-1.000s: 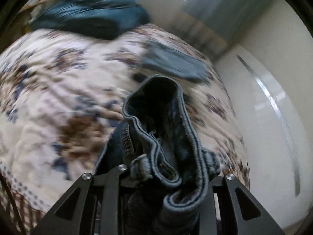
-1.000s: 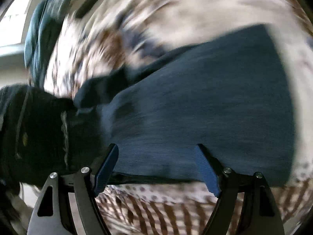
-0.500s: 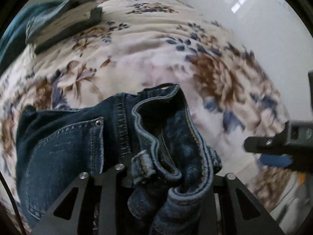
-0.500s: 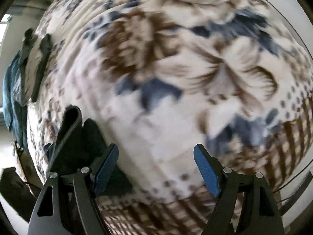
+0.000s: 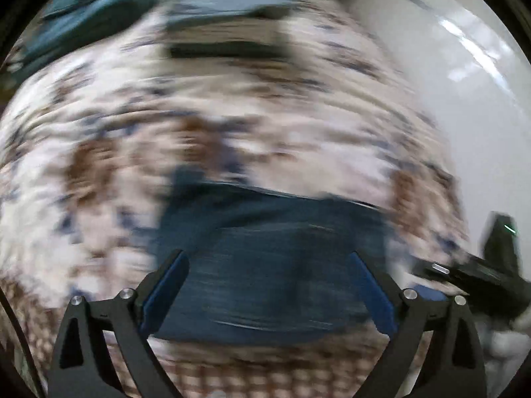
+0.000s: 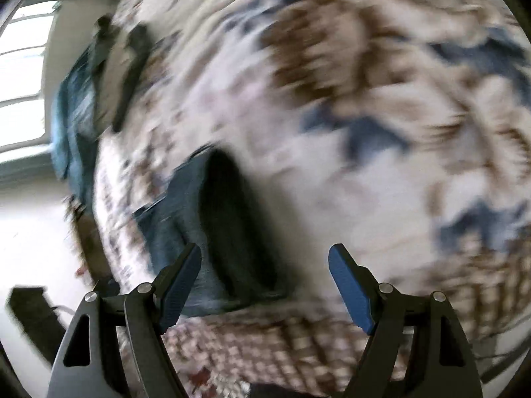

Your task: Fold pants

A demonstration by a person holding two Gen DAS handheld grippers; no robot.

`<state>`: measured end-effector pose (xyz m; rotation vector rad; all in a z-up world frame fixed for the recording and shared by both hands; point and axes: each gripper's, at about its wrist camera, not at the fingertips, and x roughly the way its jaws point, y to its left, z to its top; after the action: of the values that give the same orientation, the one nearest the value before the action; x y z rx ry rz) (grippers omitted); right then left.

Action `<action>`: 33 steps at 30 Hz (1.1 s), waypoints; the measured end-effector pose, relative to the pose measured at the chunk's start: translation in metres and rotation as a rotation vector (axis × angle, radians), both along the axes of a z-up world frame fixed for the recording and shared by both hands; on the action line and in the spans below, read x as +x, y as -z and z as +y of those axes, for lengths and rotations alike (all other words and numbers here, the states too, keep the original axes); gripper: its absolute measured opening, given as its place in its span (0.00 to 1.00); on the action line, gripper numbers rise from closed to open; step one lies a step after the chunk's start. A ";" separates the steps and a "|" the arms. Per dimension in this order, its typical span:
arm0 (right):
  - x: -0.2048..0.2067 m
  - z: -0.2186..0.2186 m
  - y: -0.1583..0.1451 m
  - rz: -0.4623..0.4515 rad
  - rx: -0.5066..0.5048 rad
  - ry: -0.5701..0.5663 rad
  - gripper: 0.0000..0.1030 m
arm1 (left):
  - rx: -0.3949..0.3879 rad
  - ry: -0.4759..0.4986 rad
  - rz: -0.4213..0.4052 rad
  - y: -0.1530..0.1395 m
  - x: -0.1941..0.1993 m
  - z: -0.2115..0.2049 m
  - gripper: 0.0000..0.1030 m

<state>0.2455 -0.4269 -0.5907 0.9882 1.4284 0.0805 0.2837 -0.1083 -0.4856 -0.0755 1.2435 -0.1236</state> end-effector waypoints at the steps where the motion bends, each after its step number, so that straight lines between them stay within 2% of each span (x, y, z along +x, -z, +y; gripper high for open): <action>1: 0.007 0.015 0.004 0.002 0.031 -0.041 0.79 | 0.035 -0.035 0.025 0.012 0.005 0.016 0.95; 3: 0.013 0.038 0.008 -0.003 0.051 -0.086 0.75 | 0.071 -0.084 0.103 0.042 0.015 0.041 0.95; 4: 0.015 0.050 0.007 -0.003 0.007 -0.120 0.39 | 0.069 -0.100 0.143 0.055 0.018 0.050 0.95; 5: 0.015 0.056 0.005 0.008 -0.036 -0.141 0.17 | 0.050 -0.110 0.176 0.068 0.019 0.056 0.95; 7: 0.011 0.059 -0.007 -0.023 -0.078 -0.159 0.15 | 0.034 -0.112 0.236 0.090 0.018 0.060 0.95; 8: 0.008 0.057 -0.015 -0.037 -0.119 -0.165 0.08 | 0.013 -0.117 0.247 0.096 0.016 0.061 0.95; 9: 0.005 0.054 -0.019 -0.038 -0.199 -0.176 0.06 | -0.009 -0.126 0.265 0.102 0.013 0.062 0.97; 10: 0.003 0.047 -0.014 -0.013 -0.230 -0.178 0.06 | -0.019 -0.129 0.279 0.107 0.011 0.062 0.97; 12: -0.005 0.029 0.014 0.083 -0.182 -0.131 0.07 | -0.046 -0.134 0.295 0.111 0.007 0.062 0.97; 13: -0.003 0.031 0.027 0.117 -0.153 -0.146 0.07 | -0.040 -0.135 0.294 0.111 0.006 0.061 0.97; 16: 0.013 0.041 0.025 0.144 -0.150 -0.215 0.12 | -0.028 -0.139 0.290 0.108 0.003 0.062 0.97; 18: 0.022 0.039 0.008 0.160 -0.189 -0.237 0.30 | -0.029 -0.136 0.279 0.106 0.001 0.063 0.97; 19: 0.027 0.038 -0.007 0.158 -0.240 -0.232 0.50 | -0.040 -0.132 0.273 0.106 -0.001 0.062 0.97; 20: 0.035 0.039 -0.020 0.133 -0.272 -0.227 0.61 | -0.047 -0.130 0.270 0.107 -0.002 0.061 0.97; 21: 0.046 0.044 -0.036 0.091 -0.286 -0.232 0.64 | -0.057 -0.129 0.265 0.107 -0.005 0.061 0.97; 23: 0.079 0.079 -0.055 0.034 -0.236 -0.322 0.69 | -0.102 -0.134 0.253 0.111 -0.012 0.064 0.97; 24: 0.104 0.113 -0.056 0.015 -0.177 -0.425 0.69 | -0.113 -0.139 0.245 0.113 -0.016 0.063 0.97; 26: 0.137 0.160 -0.054 -0.013 -0.159 -0.545 0.69 | -0.138 -0.150 0.233 0.116 -0.020 0.066 0.97; 29: 0.198 0.252 -0.030 -0.032 -0.156 -0.779 0.69 | -0.174 -0.163 0.223 0.117 -0.020 0.073 0.97; 32: 0.229 0.318 0.009 0.038 -0.175 -0.926 0.69 | -0.195 -0.159 0.224 0.119 -0.022 0.081 0.97; 33: 0.231 0.327 0.017 0.052 -0.168 -0.961 0.69 | -0.200 -0.155 0.224 0.120 -0.021 0.083 0.97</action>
<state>0.4762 -0.0995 -0.6079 0.1001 1.8130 0.6273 0.2622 -0.0257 -0.6054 -0.3669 1.4409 -0.1062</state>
